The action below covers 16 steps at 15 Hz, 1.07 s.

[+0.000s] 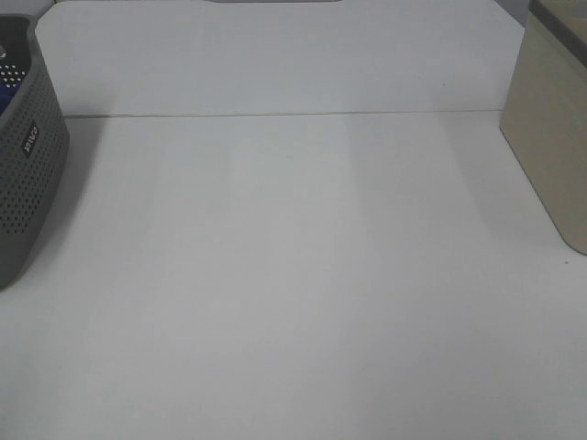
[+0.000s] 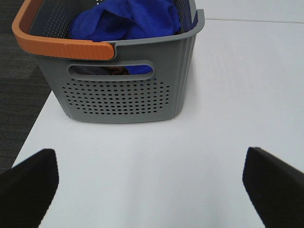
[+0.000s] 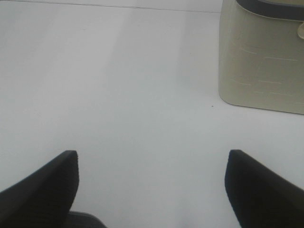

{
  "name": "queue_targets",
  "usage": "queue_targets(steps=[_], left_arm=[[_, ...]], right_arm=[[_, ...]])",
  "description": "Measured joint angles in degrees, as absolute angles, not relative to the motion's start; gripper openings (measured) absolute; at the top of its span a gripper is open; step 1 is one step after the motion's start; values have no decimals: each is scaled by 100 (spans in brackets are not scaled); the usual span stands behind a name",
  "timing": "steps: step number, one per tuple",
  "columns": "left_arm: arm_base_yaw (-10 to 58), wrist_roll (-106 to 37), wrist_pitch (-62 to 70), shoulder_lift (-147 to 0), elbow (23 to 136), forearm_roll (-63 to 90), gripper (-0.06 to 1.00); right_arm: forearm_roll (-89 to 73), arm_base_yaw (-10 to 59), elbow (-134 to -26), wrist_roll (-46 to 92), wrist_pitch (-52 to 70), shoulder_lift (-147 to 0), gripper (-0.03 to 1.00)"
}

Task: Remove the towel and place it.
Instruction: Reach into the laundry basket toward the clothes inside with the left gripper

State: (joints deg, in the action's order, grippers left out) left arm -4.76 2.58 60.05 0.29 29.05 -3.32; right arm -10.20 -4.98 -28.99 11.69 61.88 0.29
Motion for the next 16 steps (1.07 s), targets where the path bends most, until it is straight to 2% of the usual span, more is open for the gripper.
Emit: queue_targets(steps=[16], left_arm=[[-476, 258, 5999, 29, 2905, -229, 99]], right_arm=[[-1020, -498, -2899, 1169, 6188, 29, 81]])
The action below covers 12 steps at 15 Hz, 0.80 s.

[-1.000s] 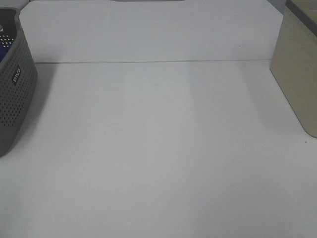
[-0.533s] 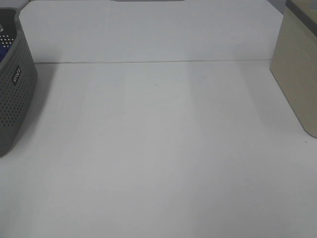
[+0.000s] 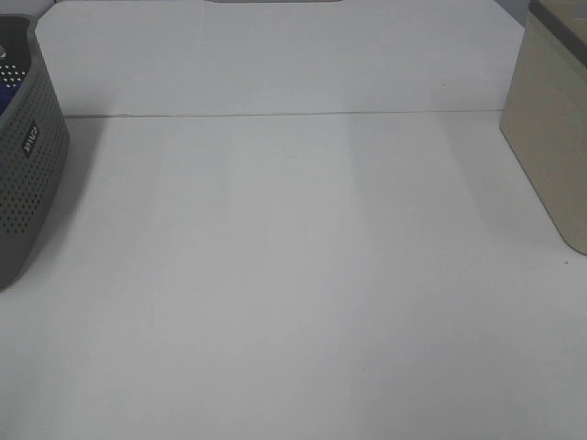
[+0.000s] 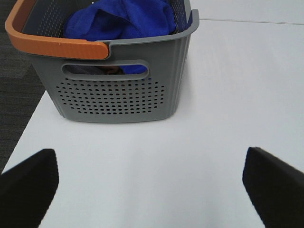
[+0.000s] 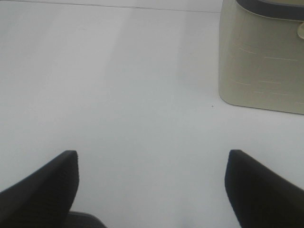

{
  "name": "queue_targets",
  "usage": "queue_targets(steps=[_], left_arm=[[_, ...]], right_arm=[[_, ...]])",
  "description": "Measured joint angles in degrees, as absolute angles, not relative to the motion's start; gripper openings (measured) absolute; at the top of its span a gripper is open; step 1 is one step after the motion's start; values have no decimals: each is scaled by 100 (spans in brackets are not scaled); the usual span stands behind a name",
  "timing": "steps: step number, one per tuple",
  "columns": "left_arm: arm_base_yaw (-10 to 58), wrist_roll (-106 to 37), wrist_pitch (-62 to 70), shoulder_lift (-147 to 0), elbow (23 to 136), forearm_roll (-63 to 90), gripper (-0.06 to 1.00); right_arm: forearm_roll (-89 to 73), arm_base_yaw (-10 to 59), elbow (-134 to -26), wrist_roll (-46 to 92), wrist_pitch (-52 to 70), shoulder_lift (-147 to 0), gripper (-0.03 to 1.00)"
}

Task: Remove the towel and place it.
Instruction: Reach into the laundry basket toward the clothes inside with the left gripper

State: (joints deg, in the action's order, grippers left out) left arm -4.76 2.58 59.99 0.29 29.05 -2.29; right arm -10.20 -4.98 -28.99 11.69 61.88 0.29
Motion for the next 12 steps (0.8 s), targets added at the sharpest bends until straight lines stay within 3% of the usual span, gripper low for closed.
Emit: queue_targets(steps=[9, 12], left_arm=[[-476, 241, 5999, 29, 2905, -223, 99], [-476, -344, 6325, -516, 3277, -206, 99]], right_arm=[[-1020, -498, -2899, 1169, 6188, 29, 81], [-1020, -498, -2899, 1169, 6188, 29, 81]])
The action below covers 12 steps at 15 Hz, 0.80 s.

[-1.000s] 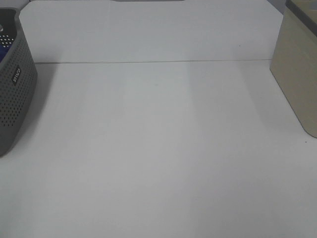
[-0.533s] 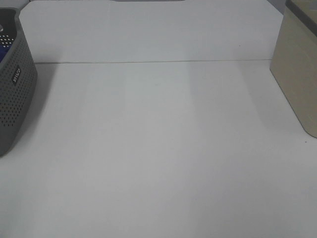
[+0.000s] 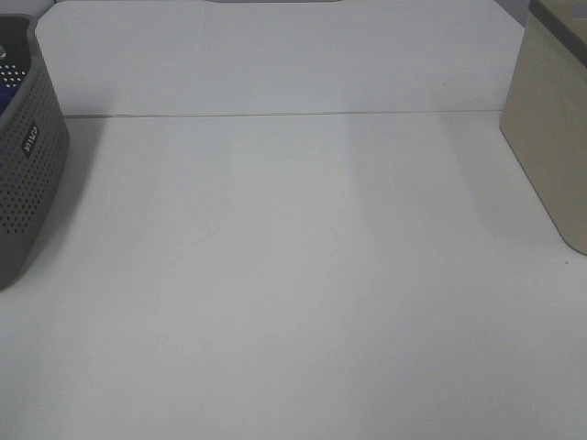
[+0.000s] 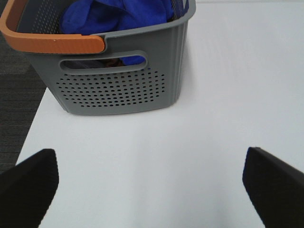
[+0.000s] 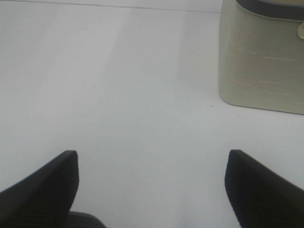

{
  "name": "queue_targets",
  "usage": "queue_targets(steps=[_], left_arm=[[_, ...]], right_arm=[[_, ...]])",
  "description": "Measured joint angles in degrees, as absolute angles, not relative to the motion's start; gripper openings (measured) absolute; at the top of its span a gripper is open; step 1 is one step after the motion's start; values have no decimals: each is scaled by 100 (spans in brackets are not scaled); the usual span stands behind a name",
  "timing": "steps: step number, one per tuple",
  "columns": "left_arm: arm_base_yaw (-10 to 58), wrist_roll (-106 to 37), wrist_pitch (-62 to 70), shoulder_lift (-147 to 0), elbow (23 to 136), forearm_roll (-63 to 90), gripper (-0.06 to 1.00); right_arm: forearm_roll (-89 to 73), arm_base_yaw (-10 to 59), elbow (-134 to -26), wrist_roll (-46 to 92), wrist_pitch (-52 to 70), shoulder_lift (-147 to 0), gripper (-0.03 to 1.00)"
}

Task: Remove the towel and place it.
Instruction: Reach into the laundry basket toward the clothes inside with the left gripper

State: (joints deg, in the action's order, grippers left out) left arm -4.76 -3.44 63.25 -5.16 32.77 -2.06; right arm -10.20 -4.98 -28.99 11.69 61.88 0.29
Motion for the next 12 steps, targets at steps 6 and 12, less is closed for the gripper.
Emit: queue_targets(steps=[6, 12], left_arm=[[-476, -2080, 6692, -3249, 5472, -332, 99], [-476, -3833, 6927, -5403, 7483, -739, 98]], right_arm=[[-1020, -498, -2899, 1169, 6188, 29, 81], [-1020, -498, -2899, 1169, 6188, 29, 81]])
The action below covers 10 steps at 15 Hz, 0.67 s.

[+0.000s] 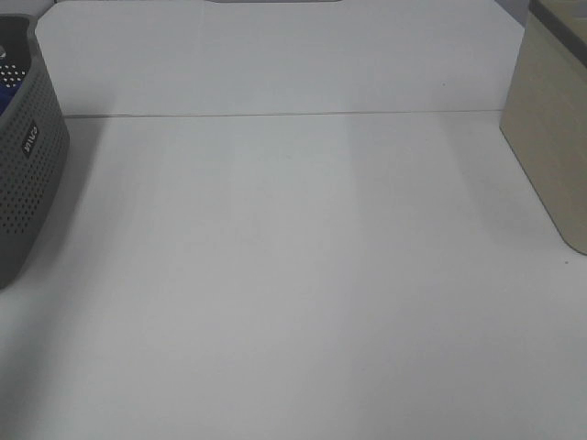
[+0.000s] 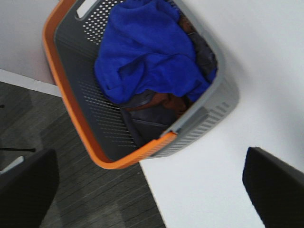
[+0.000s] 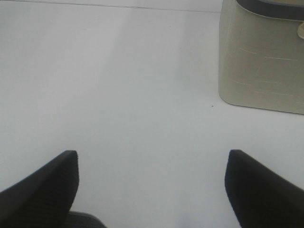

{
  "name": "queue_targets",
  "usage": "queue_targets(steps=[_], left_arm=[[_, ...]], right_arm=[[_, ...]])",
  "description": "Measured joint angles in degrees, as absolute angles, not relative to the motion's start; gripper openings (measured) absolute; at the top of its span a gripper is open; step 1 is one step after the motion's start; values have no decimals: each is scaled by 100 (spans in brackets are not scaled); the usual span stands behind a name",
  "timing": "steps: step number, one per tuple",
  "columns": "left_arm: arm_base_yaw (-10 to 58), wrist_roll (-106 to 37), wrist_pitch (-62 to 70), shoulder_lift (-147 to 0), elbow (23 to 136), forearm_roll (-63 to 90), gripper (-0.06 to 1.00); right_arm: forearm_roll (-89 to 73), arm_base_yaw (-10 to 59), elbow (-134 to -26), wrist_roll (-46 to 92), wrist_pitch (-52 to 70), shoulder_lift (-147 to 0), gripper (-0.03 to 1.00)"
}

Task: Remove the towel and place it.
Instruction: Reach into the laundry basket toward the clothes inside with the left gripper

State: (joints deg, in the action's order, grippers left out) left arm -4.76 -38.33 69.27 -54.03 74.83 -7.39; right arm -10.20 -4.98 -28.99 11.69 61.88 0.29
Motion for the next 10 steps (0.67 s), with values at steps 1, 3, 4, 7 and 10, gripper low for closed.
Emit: queue_targets(steps=[1, 3, 4, 7, 10], left_arm=[[-476, -4097, 6927, -5907, 7884, -1220, 98], [-476, -4440, 6939, -6583, 8239, -2091, 98], [-476, -4561, 6944, -6927, 8371, -2469, 98], [-567, -4933, 6337, -8016, 8531, -2939, 98], [-928, -5122, 5363, -8875, 8537, -2939, 98]], right_arm=[[-1020, -498, -2899, 1169, 6188, 29, 81], [-1020, -498, -2899, 1169, 6188, 29, 81], [-1020, -498, -2899, 1169, 6188, 29, 81], [-1020, -498, -2899, 1169, 6188, 29, 81], [-1020, -498, -2899, 1169, 6188, 29, 81]])
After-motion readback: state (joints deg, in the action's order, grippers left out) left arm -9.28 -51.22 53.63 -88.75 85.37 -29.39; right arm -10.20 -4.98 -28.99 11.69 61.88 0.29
